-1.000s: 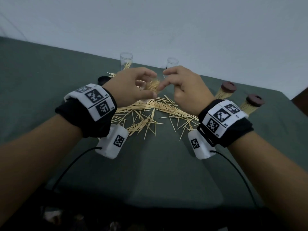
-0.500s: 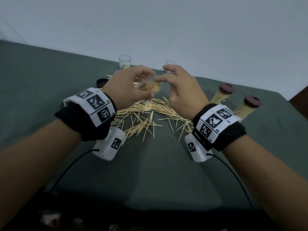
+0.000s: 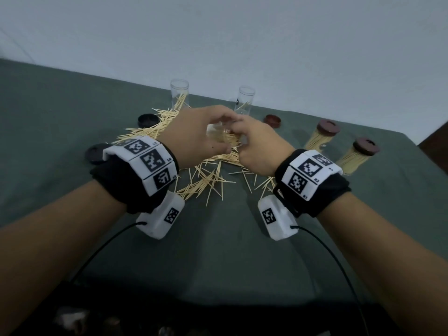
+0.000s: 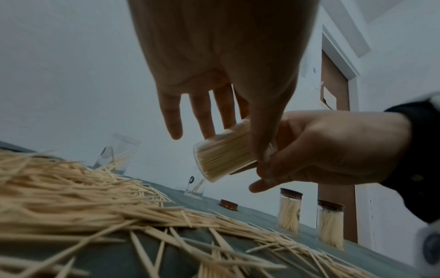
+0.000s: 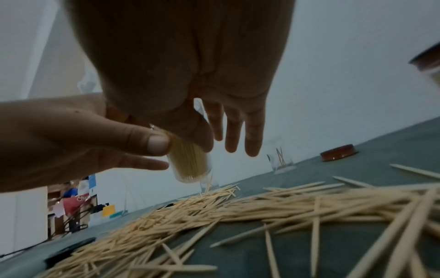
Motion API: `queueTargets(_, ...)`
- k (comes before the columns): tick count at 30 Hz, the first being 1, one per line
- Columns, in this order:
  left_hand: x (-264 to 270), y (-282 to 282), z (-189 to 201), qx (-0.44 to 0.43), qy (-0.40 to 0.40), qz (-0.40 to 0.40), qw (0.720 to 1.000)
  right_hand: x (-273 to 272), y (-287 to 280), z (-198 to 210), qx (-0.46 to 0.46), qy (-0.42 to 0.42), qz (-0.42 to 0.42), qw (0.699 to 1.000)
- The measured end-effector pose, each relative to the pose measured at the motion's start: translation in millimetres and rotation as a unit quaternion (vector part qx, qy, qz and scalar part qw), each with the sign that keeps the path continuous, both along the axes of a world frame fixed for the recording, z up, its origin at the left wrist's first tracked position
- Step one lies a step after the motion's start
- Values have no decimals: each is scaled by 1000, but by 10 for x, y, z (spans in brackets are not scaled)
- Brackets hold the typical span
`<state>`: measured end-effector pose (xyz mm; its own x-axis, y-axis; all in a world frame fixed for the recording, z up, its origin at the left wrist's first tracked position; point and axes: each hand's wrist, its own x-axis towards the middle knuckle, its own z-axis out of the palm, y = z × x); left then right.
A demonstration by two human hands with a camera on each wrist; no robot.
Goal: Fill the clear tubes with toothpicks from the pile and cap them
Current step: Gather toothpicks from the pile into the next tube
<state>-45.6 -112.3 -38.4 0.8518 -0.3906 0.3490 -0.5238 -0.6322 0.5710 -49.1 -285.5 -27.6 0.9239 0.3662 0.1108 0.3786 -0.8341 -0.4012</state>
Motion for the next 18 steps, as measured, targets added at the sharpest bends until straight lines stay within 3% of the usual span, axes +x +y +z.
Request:
queueTargets(4,47,4,-23,-20,22,17,999,-13,-78,62,-24,-5,-3,1000)
queueTargets(8,75,-12,-15,-21,39,35,998,-78,-247,202,57,-16,-21,998)
queueTargets(10,88,-19,-12,-20,51,36,998,-100,-377,262,55,-16,-33,998)
queueTargets(14,85,-34,2,0,58,25,998,-168,-673,292,-74,61,-88,991)
queueTargets(18,57,-42,-5,7,62,15,998,-279,-863,240,-209,155,-156,953)
